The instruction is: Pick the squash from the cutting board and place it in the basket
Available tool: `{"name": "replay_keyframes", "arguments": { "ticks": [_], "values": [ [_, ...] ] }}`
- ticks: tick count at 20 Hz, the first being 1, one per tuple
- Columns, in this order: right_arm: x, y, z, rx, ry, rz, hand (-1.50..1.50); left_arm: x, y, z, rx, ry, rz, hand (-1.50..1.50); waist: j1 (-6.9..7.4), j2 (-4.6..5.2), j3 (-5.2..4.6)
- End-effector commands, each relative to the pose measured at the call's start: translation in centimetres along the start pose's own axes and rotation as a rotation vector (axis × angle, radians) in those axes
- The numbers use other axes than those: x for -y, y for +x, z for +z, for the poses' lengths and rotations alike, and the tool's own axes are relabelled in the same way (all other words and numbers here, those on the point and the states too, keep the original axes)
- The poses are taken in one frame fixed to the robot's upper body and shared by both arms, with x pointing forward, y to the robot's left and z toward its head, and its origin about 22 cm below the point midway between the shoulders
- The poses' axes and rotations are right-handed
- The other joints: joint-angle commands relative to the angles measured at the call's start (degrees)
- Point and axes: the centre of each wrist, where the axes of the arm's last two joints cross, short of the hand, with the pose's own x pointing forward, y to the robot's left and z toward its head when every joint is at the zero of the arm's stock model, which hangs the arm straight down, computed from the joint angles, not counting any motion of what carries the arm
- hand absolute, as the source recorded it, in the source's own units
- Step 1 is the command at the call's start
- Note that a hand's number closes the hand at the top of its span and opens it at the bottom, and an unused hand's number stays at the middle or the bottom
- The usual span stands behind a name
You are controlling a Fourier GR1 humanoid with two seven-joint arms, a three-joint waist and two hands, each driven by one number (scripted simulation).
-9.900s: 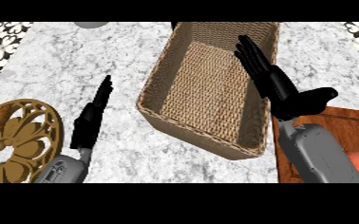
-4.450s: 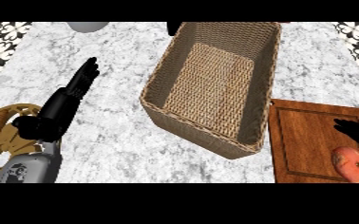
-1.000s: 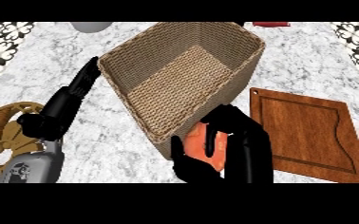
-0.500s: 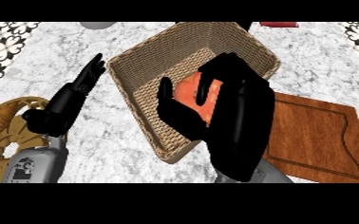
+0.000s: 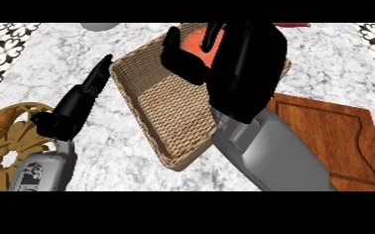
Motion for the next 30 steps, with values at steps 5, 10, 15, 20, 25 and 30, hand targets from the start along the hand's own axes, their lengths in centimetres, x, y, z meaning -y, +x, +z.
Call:
{"name": "replay_keyframes", "arguments": {
  "ticks": [5,10,15,20,25,30],
  "values": [
    [-2.2,-2.3,-1.8,-0.215,0.031,-0.011,1.5,-1.6,-1.0,0.8,-0.015,0.021,0.005,0.0,-1.38,0.09,0.11],
    [-3.1,-4.1,-1.6,-0.182,-0.038,-0.001,1.5,-2.3,-1.8,2.7,0.002,0.022,-0.009,0.0,-1.47,-0.02,0.1],
    [-4.6,-6.7,-2.2,-0.143,-0.089,0.036,1.5,-1.5,-1.1,1.5,-0.002,0.035,-0.015,0.0,-1.62,0.03,0.12],
    [-3.6,-7.1,-2.7,-0.197,-0.165,-0.102,-1.5,-1.1,-1.7,1.2,-0.022,0.031,0.01,0.0,-1.67,0.05,0.12],
    [-4.5,-6.7,-4.9,-0.139,-0.145,-0.05,-1.5,-0.3,-2.1,0.4,-0.013,0.027,-0.013,0.0,-1.68,0.09,0.11],
    [-3.0,-6.9,-3.2,-0.1,-0.173,-0.154,-1.5,-1.4,-1.8,2.8,-0.003,0.019,0.012,0.0,-1.54,-0.09,0.11]
  ]
}}
